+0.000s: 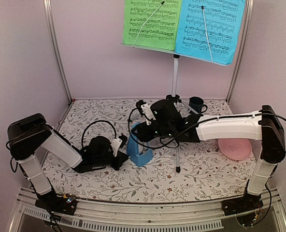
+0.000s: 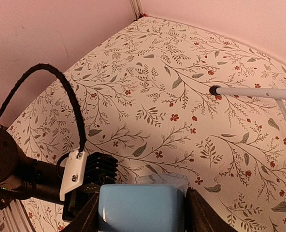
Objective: Set up the instrument practice props
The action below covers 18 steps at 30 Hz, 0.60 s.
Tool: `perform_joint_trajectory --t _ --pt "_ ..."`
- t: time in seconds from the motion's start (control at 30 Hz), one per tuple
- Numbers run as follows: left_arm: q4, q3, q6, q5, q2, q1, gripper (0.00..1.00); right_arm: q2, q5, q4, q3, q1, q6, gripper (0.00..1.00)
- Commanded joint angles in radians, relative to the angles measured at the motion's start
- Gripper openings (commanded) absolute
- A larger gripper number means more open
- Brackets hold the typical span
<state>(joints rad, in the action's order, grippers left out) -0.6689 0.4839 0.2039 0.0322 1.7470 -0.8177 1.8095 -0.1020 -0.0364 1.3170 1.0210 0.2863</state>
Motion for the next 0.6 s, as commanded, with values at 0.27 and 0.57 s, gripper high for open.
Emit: perform_joint_trajectory --t 0.27,0.57 --pt "-0.036 -0.059 -0.002 0.023 -0.045 0.077 0.09 0.026 -0.01 -0.024 -0.022 0.006 0.006 0.42" --pt "-0.009 0.002 -0.012 0.07 -0.016 0.031 0.09 0.026 -0.01 -0.02 -0.024 0.005 0.005 0.42"
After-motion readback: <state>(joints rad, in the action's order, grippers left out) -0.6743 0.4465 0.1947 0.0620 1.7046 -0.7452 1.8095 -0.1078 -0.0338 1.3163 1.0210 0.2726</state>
